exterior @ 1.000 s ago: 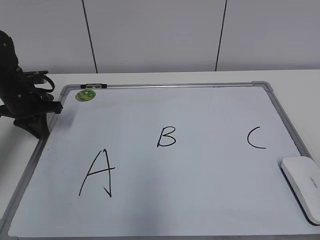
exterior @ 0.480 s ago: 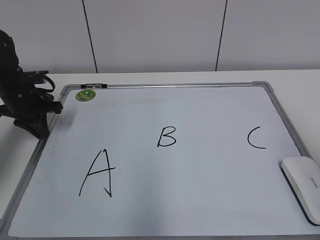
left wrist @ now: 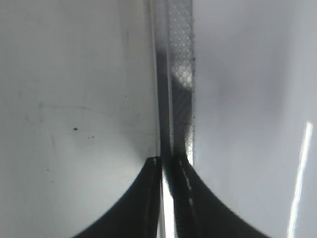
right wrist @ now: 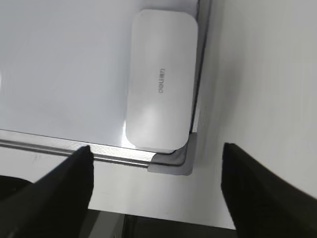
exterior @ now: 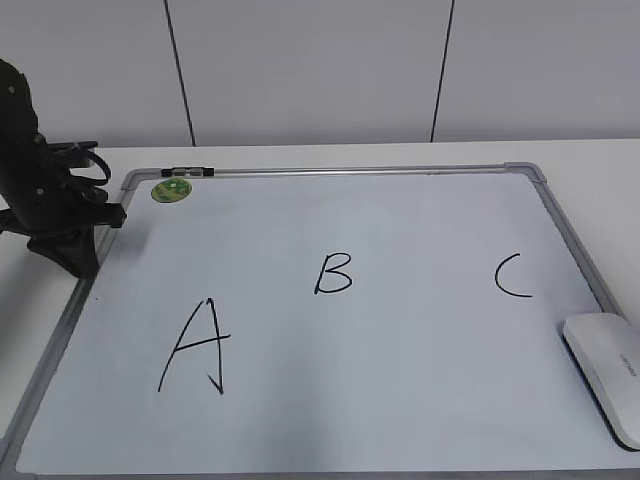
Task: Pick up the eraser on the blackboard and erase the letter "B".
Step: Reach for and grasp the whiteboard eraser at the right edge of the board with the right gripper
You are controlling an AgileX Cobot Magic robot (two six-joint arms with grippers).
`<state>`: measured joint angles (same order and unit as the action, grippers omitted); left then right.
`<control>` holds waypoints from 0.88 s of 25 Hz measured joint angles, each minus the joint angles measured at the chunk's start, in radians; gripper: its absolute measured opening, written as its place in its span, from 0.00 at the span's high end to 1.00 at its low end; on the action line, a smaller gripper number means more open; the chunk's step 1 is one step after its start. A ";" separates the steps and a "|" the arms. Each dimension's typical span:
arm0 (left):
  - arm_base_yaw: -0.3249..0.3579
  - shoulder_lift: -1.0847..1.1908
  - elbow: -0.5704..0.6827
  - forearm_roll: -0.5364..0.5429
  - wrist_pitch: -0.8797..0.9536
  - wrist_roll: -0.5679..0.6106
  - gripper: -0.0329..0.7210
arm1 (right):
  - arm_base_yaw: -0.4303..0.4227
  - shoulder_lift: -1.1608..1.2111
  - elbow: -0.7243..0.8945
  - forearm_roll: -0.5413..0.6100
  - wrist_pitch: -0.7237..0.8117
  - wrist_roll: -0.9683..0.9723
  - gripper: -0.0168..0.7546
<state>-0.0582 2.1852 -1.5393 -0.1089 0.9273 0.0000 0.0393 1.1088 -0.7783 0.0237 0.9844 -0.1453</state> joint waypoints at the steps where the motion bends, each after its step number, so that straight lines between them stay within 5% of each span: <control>1: 0.000 0.000 0.000 0.000 0.000 0.000 0.88 | 0.002 0.029 0.000 0.007 0.000 -0.013 0.20; 7: 0.000 0.000 0.000 0.002 0.000 0.000 0.87 | 0.004 0.211 -0.001 0.055 -0.023 -0.027 0.12; 22: 0.000 0.000 0.000 0.002 0.000 0.000 0.85 | 0.004 0.452 -0.115 0.014 -0.102 0.077 0.11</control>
<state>-0.0582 2.1852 -1.5393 -0.1068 0.9273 0.0000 0.0436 1.5613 -0.8931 0.0374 0.8828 -0.0681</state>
